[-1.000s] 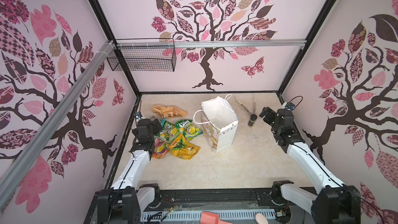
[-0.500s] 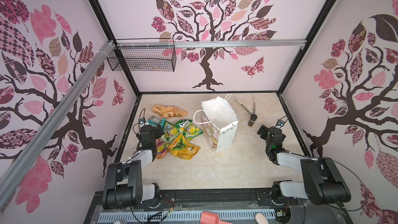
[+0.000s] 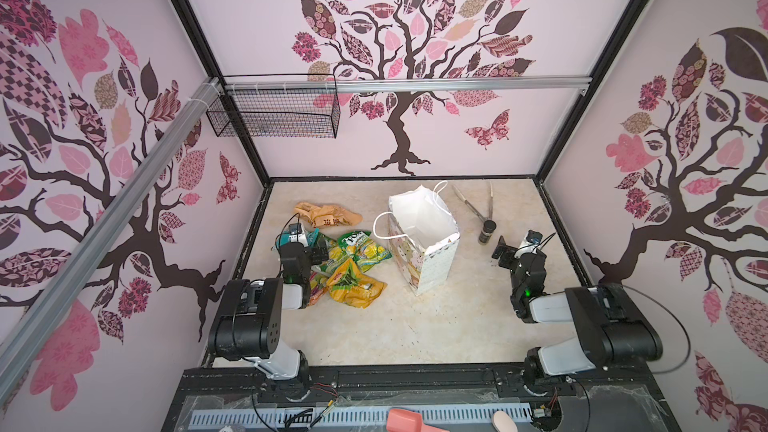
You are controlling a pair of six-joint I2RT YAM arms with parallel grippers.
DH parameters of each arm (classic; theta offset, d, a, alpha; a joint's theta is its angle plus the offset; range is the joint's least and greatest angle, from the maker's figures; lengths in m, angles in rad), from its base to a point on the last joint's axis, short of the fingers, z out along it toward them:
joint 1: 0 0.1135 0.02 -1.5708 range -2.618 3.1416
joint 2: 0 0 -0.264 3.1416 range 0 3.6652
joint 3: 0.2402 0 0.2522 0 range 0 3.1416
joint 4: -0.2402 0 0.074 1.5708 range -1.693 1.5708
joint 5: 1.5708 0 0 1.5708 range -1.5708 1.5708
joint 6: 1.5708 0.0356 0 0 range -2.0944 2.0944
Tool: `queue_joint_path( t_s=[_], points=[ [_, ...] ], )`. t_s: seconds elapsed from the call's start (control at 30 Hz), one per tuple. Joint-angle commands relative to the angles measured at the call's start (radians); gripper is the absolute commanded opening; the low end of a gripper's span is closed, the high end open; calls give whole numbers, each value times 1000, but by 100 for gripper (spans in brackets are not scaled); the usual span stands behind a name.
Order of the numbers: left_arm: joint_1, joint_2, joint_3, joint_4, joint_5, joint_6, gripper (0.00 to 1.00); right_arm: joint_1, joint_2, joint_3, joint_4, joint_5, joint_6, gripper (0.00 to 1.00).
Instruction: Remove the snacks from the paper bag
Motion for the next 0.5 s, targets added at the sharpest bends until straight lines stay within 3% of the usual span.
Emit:
queue_joint_path(
  t_s=[0.0, 0.03, 0.13, 0.27, 0.47],
  points=[
    [-4, 0, -13, 44, 3, 25, 99, -3, 23, 51, -13, -15, -29, 100],
    [-5, -13, -9, 10, 1, 24, 99, -2, 3, 60, -58, -16, -19, 99],
    [-10, -4, -11, 31, -7, 25, 99, 3, 54, 25, 99, -7, -38, 99],
    [-10, -11, -10, 17, -5, 25, 99, 4, 23, 43, 9, -5, -30, 99],
    [-9, -11, -9, 16, -5, 26, 99, 3, 25, 45, 10, -7, -32, 100]
  ],
)
